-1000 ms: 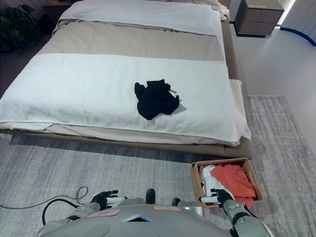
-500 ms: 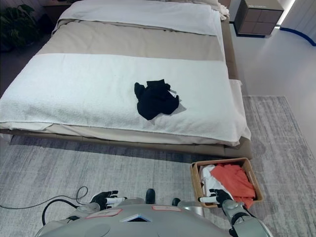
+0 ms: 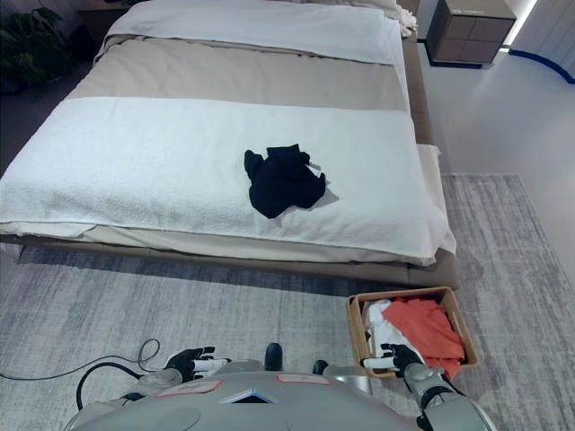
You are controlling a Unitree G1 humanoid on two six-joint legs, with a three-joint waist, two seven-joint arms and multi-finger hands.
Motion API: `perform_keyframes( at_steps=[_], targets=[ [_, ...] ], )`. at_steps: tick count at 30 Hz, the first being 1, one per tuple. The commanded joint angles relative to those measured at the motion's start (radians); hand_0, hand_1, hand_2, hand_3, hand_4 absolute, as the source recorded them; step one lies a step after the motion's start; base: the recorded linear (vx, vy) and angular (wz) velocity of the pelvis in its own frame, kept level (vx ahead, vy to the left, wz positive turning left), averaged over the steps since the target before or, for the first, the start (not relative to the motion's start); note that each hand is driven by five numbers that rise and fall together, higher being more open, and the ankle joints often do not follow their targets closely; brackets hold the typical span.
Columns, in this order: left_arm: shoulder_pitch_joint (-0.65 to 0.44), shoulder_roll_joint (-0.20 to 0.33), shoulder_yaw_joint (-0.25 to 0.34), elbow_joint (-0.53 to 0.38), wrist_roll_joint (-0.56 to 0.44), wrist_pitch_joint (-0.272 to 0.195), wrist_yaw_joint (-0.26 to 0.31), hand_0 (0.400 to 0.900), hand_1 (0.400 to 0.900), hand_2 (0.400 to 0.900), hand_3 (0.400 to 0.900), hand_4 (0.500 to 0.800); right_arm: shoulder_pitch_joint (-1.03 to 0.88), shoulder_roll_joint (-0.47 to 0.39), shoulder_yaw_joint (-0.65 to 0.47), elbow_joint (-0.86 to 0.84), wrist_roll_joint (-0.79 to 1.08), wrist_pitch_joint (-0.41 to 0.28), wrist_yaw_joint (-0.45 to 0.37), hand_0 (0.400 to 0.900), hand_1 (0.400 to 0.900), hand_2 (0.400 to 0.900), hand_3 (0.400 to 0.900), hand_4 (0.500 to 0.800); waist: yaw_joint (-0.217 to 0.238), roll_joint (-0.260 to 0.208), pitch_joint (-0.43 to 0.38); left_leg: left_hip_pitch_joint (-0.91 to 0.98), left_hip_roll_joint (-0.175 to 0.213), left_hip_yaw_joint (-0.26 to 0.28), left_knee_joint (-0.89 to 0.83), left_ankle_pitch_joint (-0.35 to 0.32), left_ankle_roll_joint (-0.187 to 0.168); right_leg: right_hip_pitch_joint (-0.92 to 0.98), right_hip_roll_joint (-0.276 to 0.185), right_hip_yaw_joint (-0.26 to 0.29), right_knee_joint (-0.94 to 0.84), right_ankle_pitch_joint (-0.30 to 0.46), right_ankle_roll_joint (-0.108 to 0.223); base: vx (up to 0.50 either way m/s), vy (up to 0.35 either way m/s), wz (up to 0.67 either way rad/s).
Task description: Put the clothes on the bed into the basket.
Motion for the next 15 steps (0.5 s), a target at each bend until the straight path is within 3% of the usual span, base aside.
perform_keyframes(
  at_steps=[1, 7, 13, 15],
  targets=[
    [-0.053, 0.019, 0.018, 0.048, 0.011, -0.013, 0.019, 0.9, 0.9, 0.9, 0.9, 0.8, -0.028, -0.024, 0.021, -0.002, -0.018, -0.022, -0.004, 0.9, 0.9, 0.9, 0.9, 0.8, -0.002, -0.003, 0.0, 0.041, 0.02, 0.02, 0.006, -0.109, -0.022, -0.02, -0.085, -0.023, 0.019, -0.003, 0.085, 0.0, 0.0, 0.0],
    [-0.064, 0.025, 0.019, 0.038, 0.007, -0.012, 0.028, 0.9, 0.9, 0.9, 0.9, 0.8, -0.039, -0.026, 0.012, -0.02, 0.009, -0.023, -0.004, 0.9, 0.9, 0.9, 0.9, 0.8, -0.003, -0.003, 0.016, 0.036, 0.028, 0.016, 0.012, -0.106, -0.022, -0.044, -0.08, -0.015, 0.065, -0.025, 0.079, -0.01, -0.019, 0.02],
    [-0.111, 0.054, 0.022, 0.031, -0.011, -0.009, 0.038, 0.9, 0.9, 0.9, 0.9, 0.8, -0.087, -0.056, 0.004, -0.031, 0.043, -0.028, -0.011, 0.9, 0.9, 0.9, 0.9, 0.8, -0.002, -0.021, 0.054, -0.064, 0.022, -0.014, 0.177, -0.141, -0.039, -0.106, -0.056, -0.008, 0.165, -0.073, 0.044, -0.01, -0.129, 0.25],
    [-0.115, 0.06, 0.025, 0.035, -0.013, -0.006, 0.033, 0.9, 0.9, 0.9, 0.9, 0.8, -0.107, -0.079, 0.001, -0.042, 0.053, -0.03, -0.013, 0.9, 0.9, 0.9, 0.9, 0.8, 0.005, -0.03, 0.07, -0.127, -0.001, -0.034, 0.313, -0.16, -0.055, -0.092, -0.052, -0.007, 0.163, -0.082, 0.028, 0.07, -0.182, 0.35]
  ],
)
